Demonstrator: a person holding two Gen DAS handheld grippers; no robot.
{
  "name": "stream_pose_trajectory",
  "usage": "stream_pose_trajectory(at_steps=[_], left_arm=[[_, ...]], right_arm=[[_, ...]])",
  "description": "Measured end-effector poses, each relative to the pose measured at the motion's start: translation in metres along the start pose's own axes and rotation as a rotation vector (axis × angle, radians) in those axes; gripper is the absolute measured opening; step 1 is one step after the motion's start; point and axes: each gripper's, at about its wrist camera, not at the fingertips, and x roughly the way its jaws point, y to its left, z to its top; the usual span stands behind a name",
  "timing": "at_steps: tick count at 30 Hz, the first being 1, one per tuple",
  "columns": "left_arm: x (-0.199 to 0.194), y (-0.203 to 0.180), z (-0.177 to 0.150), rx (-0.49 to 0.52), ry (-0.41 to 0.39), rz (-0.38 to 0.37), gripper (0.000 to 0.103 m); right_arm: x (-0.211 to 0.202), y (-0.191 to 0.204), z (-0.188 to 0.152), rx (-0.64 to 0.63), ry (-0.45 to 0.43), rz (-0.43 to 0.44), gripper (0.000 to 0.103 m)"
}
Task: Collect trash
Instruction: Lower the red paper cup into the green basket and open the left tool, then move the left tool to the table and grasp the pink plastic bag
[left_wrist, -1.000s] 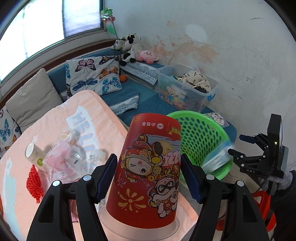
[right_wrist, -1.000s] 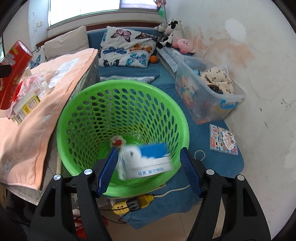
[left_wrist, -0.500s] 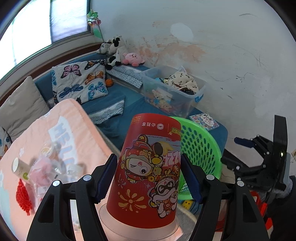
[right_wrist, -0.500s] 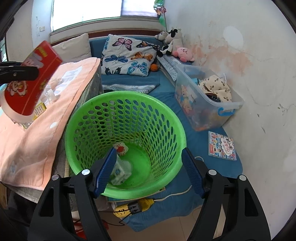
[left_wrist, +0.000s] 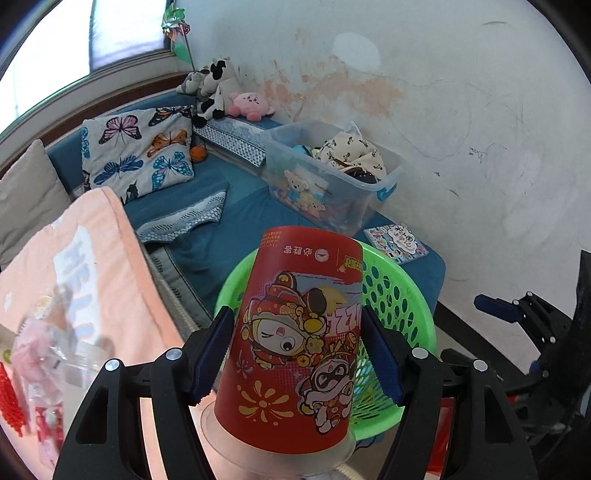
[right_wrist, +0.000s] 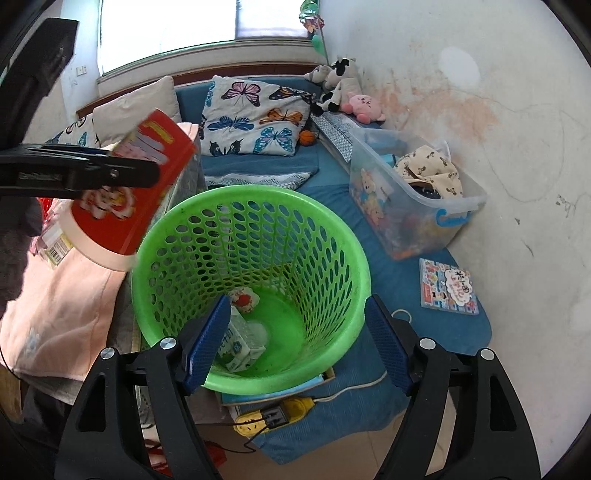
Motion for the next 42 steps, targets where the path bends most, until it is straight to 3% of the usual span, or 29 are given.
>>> stream_pose_trajectory(at_steps=[9,17,33,42], left_arm=[[0.022,-0.01,0.002,-0.005,0.02,-0.021,0.068],[0.014,-0.005,-0.006,0.007,0.023,0.012,0.07],[-0.042,0.079,-0.026,-0.07,-0.021,0.175,0.07],[-0.052,0.143,-0.043,-0.149,-0.001,0.267,0.07]], right_arm=[[0.0,-0.012,-0.008,0.033,0.015,-0.013,0.076],[-0.003,-0.012,-0.012,0.045,0.017,-0.016,0.076],[-0.006,0.024,0.008,-0.014,-0.014,0.028,0.077],[0.0,0.057,0.025,-0.058,-0.019,0.059,0.078]])
